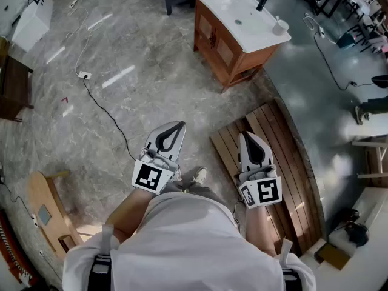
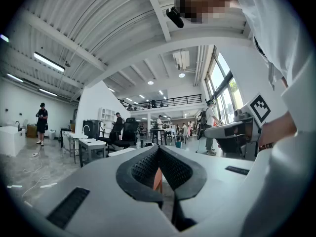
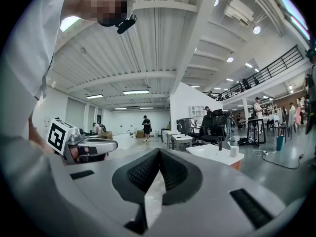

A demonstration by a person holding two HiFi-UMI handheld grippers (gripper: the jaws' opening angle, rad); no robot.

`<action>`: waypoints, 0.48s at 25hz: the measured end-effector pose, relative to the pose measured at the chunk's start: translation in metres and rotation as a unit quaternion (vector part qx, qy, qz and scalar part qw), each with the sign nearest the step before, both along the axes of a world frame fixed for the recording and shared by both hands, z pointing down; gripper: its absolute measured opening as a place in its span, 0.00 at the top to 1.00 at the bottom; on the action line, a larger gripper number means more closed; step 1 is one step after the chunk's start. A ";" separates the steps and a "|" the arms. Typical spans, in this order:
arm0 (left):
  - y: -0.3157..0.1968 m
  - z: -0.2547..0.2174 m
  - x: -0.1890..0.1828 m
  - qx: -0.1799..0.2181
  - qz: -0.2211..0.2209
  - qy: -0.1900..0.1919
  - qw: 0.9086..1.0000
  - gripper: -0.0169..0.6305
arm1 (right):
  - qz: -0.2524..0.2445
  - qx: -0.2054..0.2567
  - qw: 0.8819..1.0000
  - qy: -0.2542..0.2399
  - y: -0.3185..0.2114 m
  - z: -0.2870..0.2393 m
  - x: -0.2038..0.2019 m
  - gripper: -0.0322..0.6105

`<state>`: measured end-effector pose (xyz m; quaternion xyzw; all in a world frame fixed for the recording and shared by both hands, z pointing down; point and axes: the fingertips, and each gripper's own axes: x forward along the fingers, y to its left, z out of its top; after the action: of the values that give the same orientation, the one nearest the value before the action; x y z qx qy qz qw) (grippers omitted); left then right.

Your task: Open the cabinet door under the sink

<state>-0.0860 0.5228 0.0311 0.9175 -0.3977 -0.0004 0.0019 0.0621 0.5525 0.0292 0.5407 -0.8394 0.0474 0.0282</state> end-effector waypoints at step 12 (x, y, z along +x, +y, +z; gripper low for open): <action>0.002 0.003 0.007 0.000 -0.006 -0.001 1.000 0.95 | -0.012 -0.005 0.999 -0.031 -0.002 0.004 0.003 0.90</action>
<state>-0.0795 0.5251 0.0339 0.9151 -0.4033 0.0007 0.0009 0.0652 0.5507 0.0330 0.5289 -0.8460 0.0675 0.0053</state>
